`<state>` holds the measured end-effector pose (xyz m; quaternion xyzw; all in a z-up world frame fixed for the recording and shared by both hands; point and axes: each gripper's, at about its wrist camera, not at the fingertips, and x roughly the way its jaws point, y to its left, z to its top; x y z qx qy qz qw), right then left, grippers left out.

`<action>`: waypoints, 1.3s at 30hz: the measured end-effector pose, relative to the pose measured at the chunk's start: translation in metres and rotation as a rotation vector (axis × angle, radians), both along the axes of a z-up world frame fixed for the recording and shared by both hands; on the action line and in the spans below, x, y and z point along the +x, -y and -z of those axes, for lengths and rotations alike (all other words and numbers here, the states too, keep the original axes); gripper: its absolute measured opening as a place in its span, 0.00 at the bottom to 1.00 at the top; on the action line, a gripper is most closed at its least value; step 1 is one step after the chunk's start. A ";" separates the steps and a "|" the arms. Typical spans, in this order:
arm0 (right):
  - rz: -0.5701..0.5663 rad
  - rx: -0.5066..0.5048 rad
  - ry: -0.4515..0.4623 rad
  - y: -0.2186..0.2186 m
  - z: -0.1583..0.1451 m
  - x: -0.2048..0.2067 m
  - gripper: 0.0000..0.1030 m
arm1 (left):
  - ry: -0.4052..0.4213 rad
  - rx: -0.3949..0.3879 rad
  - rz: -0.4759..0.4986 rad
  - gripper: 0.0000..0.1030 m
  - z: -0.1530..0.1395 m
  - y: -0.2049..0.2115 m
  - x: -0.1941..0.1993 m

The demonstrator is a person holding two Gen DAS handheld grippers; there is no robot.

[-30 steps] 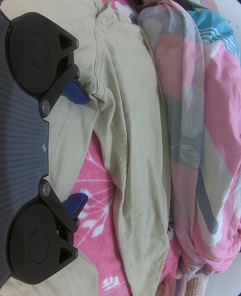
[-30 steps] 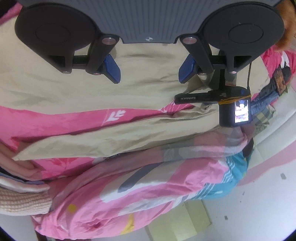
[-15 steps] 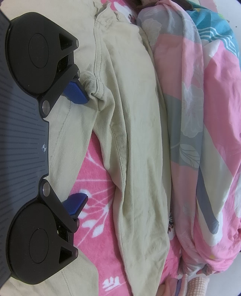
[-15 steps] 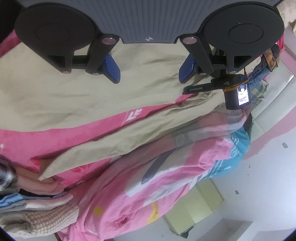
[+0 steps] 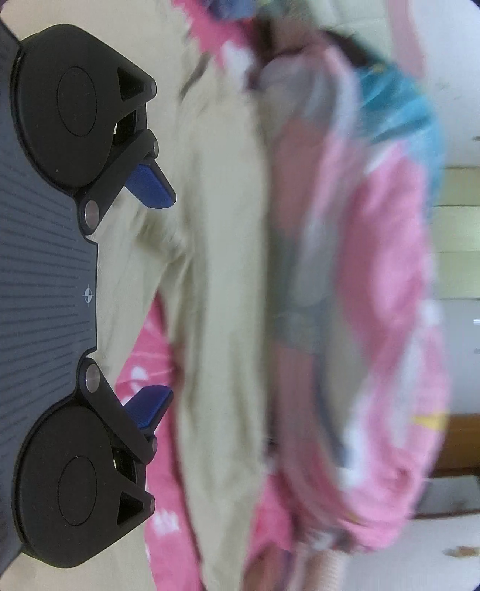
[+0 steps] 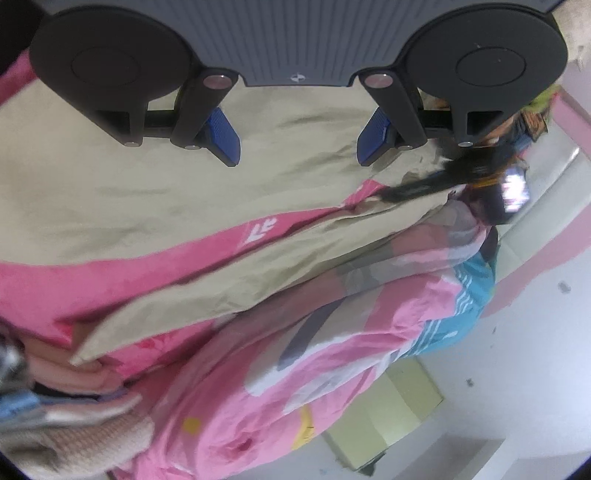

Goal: Fold clothes

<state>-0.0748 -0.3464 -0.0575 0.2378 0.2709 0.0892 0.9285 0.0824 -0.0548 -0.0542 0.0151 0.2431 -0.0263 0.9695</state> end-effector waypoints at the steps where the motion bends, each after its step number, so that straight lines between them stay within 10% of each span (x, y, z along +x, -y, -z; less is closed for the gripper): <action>1: -0.020 -0.025 0.009 -0.004 -0.004 0.004 0.71 | 0.015 -0.031 -0.024 1.00 -0.013 -0.017 -0.013; 4: -0.141 -0.113 0.060 -0.039 -0.015 0.017 0.71 | 0.048 -0.130 -0.142 1.00 -0.047 -0.083 -0.047; 8: -0.368 -0.242 0.157 -0.112 -0.028 0.036 0.71 | 0.000 -0.077 -0.392 1.00 -0.048 -0.160 -0.061; 18: -0.924 -0.536 0.358 -0.296 -0.043 0.077 0.68 | 0.009 -0.413 -0.750 0.97 -0.009 -0.282 -0.079; 26: -1.068 -0.830 0.412 -0.396 0.015 0.070 0.65 | 0.018 -0.642 -0.644 0.61 0.018 -0.306 -0.073; 33: -1.057 -0.891 0.353 -0.403 0.032 0.078 0.58 | -0.008 -0.672 -0.567 0.39 0.030 -0.319 -0.043; 39: -0.990 -0.874 0.301 -0.396 0.020 0.085 0.24 | 0.005 -0.688 -0.540 0.29 0.032 -0.322 -0.040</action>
